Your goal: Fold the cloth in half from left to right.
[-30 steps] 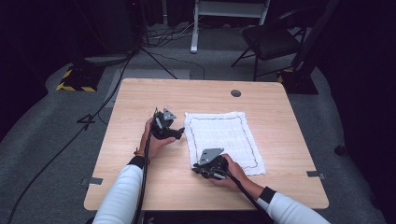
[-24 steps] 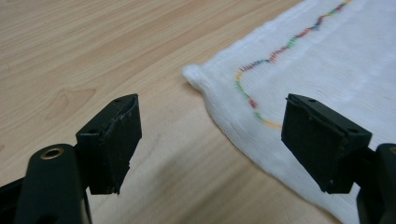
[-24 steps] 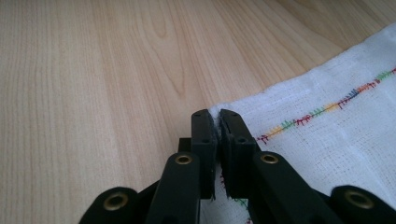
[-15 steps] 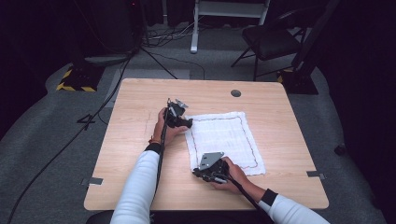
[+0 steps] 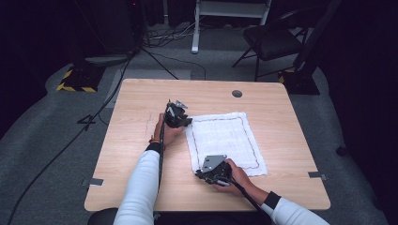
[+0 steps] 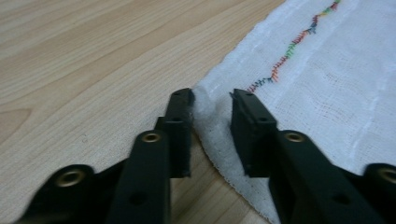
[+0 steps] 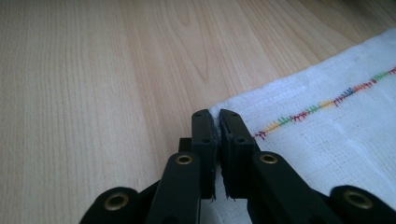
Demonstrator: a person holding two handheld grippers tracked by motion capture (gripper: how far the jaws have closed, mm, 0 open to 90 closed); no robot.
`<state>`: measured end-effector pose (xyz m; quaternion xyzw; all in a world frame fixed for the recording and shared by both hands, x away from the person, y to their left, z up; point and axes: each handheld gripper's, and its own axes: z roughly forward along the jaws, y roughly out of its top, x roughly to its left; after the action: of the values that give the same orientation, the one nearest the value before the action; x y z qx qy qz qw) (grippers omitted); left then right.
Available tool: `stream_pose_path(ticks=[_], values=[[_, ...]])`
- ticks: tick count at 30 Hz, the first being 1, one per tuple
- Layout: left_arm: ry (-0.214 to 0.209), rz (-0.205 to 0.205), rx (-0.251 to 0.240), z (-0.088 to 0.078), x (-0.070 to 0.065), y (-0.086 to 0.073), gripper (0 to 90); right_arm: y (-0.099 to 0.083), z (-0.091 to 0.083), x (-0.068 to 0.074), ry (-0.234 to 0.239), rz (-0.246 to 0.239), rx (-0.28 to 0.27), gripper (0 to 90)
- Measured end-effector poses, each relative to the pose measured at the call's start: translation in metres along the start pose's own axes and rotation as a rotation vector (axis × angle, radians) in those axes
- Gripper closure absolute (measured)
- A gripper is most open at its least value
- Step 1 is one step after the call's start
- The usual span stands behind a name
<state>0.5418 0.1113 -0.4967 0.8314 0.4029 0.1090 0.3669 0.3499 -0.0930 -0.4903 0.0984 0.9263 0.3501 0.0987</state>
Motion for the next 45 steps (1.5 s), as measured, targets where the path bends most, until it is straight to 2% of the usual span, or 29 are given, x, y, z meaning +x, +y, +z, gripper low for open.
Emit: stream_pose_path(ticks=[1, 3, 8, 11, 16, 19, 21, 23, 29, 35, 39, 45], values=[[-0.01, 0.001, 0.003, 0.0, 0.001, 0.0, 76.7, -0.001, -0.001, 0.0, -0.005, 0.004, -0.001, 85.5], [-0.021, -0.003, 0.003, 0.0, 0.0, -0.001, 81.6, -0.003, -0.002, -0.001, -0.01, 0.017, -0.006, 85.6], [-0.008, 0.024, 0.019, -0.001, -0.002, 0.003, 85.1, -0.003, -0.003, -0.001, -0.015, 0.023, -0.014, 85.8], [0.005, 0.035, 0.023, -0.002, 0.0, 0.004, 85.4, -0.002, -0.003, -0.002, -0.017, 0.013, -0.018, 85.9], [0.011, 0.016, 0.018, -0.007, 0.003, 0.003, 85.5, -0.001, -0.006, -0.002, -0.032, 0.019, -0.04, 86.0], [0.022, 0.025, 0.019, -0.012, 0.002, 0.003, 85.4, 0.003, -0.009, -0.001, -0.039, 0.011, -0.054, 86.1], [0.029, 0.027, 0.005, -0.016, 0.002, 0.004, 85.5, 0.006, -0.009, -0.001, -0.041, 0.018, -0.067, 86.1], [0.038, 0.025, -0.004, -0.019, 0.001, 0.004, 85.6, 0.009, -0.009, 0.0, -0.044, -0.001, -0.068, 86.2], [0.061, 0.034, -0.011, -0.031, 0.005, 0.007, 85.8, 0.018, -0.008, 0.0, -0.034, 0.007, -0.097, 86.2], [0.08, 0.04, -0.01, -0.048, 0.015, 0.009, 86.0, 0.028, -0.006, 0.005, -0.047, -0.001, -0.119, 86.3], [0.107, 0.041, -0.007, -0.059, 0.021, 0.01, 86.0, 0.039, -0.001, 0.004, -0.043, 0.021, -0.141, 86.3], [0.108, 0.012, -0.042, -0.07, 0.03, 0.008, 86.0, 0.051, 0.004, 0.006, -0.048, 0.0, -0.141, 86.3]])
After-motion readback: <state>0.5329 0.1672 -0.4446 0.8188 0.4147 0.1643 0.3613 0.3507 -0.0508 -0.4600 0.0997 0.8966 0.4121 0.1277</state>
